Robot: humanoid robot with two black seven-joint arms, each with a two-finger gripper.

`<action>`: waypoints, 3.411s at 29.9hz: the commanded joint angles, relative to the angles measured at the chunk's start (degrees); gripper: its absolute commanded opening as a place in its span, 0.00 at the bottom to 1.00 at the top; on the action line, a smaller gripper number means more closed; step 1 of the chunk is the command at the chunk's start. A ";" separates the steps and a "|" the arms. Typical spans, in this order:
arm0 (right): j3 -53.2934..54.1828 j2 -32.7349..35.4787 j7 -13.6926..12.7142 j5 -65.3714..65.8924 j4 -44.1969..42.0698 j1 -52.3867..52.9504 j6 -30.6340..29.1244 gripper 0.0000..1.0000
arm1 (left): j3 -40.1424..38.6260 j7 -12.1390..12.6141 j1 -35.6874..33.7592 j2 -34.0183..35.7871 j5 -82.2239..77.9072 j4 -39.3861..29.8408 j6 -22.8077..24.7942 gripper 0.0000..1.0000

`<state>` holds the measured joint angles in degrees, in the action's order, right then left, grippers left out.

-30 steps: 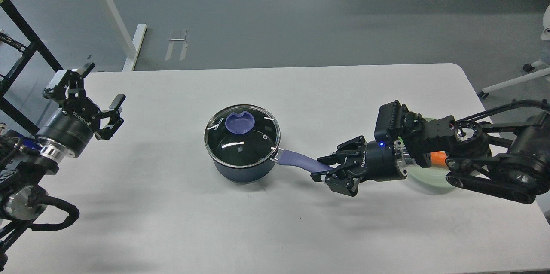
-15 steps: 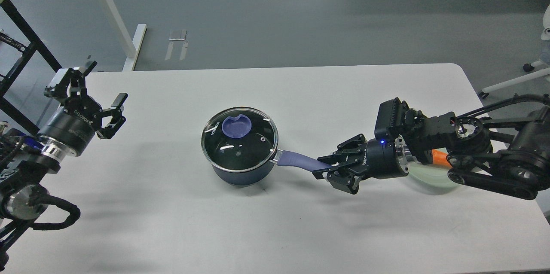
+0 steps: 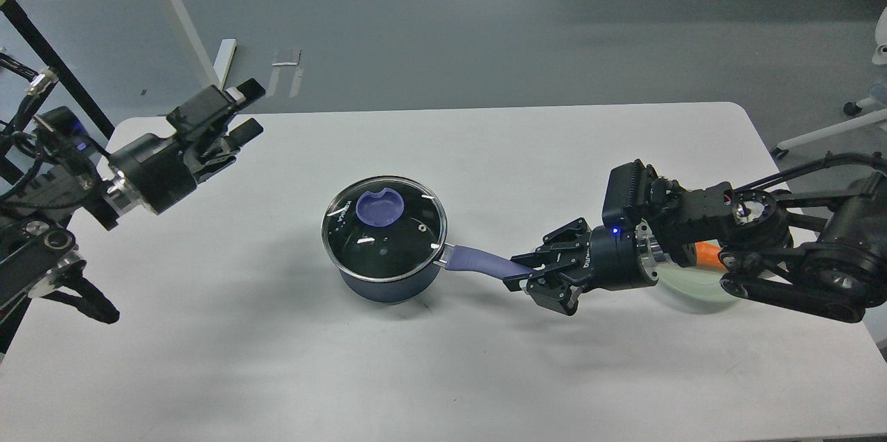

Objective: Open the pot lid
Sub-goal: 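Reach the left gripper over the pot to the purple lid knob, then grasp the purple knob of the glass lid with the left gripper, then lift the glass lid off and carry it beside the pot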

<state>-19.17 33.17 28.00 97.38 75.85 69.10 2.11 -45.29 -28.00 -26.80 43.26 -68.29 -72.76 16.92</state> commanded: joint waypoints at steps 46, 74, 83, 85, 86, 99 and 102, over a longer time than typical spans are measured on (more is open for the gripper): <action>0.01 -0.30 0.00 -0.35 -0.35 0.07 0.00 0.32 | 28.85 0.00 -15.39 -8.46 -49.92 4.29 -24.04 0.48; 0.01 -0.21 0.00 -0.44 -0.35 0.16 0.00 0.32 | 36.40 0.00 -13.82 15.62 -40.17 5.07 -34.49 0.30; -0.08 -0.12 0.00 -0.44 -0.35 0.16 0.00 0.32 | 38.08 0.00 -6.78 13.35 -38.06 13.87 -41.97 0.30; -0.08 -0.12 0.00 -0.44 -0.35 0.16 0.00 0.32 | 38.08 0.00 -6.25 11.77 -37.88 14.49 -42.32 0.30; -0.08 -0.12 0.00 -0.44 -0.35 0.16 0.00 0.32 | 38.08 0.00 -6.16 11.15 -37.88 14.75 -42.24 0.30; -0.08 0.14 0.00 -0.44 -0.35 0.16 0.09 0.32 | 38.17 0.00 -3.70 7.19 -37.62 19.49 -44.61 0.42; -0.08 0.14 0.00 -0.44 -0.35 0.16 0.00 0.32 | 38.17 0.00 -3.00 7.10 -37.53 19.85 -44.70 0.43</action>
<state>-19.25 33.30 28.01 96.94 75.50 69.26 2.16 -7.12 -28.00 -30.37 50.47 -105.91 -53.18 -27.68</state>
